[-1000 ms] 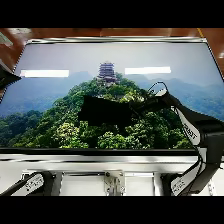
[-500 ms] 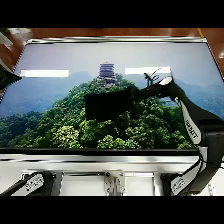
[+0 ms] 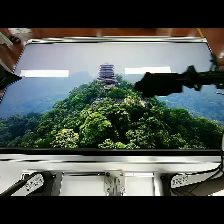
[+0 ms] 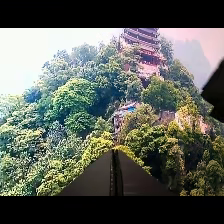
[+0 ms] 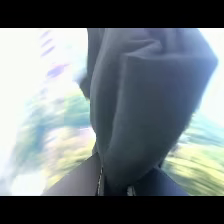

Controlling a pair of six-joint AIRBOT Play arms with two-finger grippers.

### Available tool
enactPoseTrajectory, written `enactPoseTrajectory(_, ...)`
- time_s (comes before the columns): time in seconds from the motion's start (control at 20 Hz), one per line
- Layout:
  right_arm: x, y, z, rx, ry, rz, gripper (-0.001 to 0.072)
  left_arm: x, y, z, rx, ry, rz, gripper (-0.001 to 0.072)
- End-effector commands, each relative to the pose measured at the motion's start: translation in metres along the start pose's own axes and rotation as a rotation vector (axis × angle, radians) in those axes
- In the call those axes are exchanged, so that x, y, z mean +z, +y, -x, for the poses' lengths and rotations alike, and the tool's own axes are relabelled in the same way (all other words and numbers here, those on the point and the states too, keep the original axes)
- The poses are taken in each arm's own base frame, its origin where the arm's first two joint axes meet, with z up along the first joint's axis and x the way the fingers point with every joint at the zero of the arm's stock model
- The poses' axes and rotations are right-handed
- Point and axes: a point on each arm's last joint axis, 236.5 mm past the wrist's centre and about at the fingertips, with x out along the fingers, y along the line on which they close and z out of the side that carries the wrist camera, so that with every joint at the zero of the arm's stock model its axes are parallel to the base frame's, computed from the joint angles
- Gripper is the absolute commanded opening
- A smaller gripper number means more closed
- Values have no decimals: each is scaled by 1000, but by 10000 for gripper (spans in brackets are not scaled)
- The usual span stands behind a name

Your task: Fold the shirts.

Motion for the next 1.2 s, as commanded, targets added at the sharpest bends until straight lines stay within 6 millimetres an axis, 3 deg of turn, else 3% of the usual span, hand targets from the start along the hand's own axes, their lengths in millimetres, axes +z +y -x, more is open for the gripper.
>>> enactPoseTrajectory(0.0, -15, -98, 90, -258, 6, -139, 66, 0, 0, 0, -1, 2, 21, 37)
enactPoseTrajectory(0.1, -42, -149, 128, -391, 68, -252, 66, -1, -2, -1, -5, 5, 25, 37)
enactPoseTrajectory(0.2, -67, -179, 147, -411, 109, -361, 66, -4, -10, -5, -18, 17, 12, 37)
enactPoseTrajectory(0.4, -113, -225, 165, -430, 103, -516, 65, -15, -37, -18, -65, 60, -29, 37)
enactPoseTrajectory(0.55, -163, -258, 170, -450, 88, -660, 66, -24, -58, -26, -100, 92, -66, 37)
enactPoseTrajectory(0.7, -209, -273, 162, -402, 24, -818, 66, -31, -72, -31, -125, 114, -92, 37)
enactPoseTrajectory(0.85, -251, -266, 143, -329, 5, -944, 67, -31, -80, -34, -136, 106, -91, 37)
enactPoseTrajectory(0.95, -267, -267, 140, -344, 0, -954, 74, -29, -83, -36, -140, 99, -94, 37)
enactPoseTrajectory(1.0, -267, -269, 143, -359, -9, -950, 120, -30, -84, -36, -141, 101, -94, 37)
enactPoseTrajectory(1.05, -266, -268, 145, -360, -13, -932, 325, -30, -83, -36, -141, 103, -94, 37)
enactPoseTrajectory(1.1, -266, -264, 146, -353, -3, -880, 617, -30, -83, -36, -141, 102, -94, 37)
enactPoseTrajectory(1.15, -268, -258, 148, -347, 18, -837, 699, -29, -83, -36, -140, 99, -94, 37)
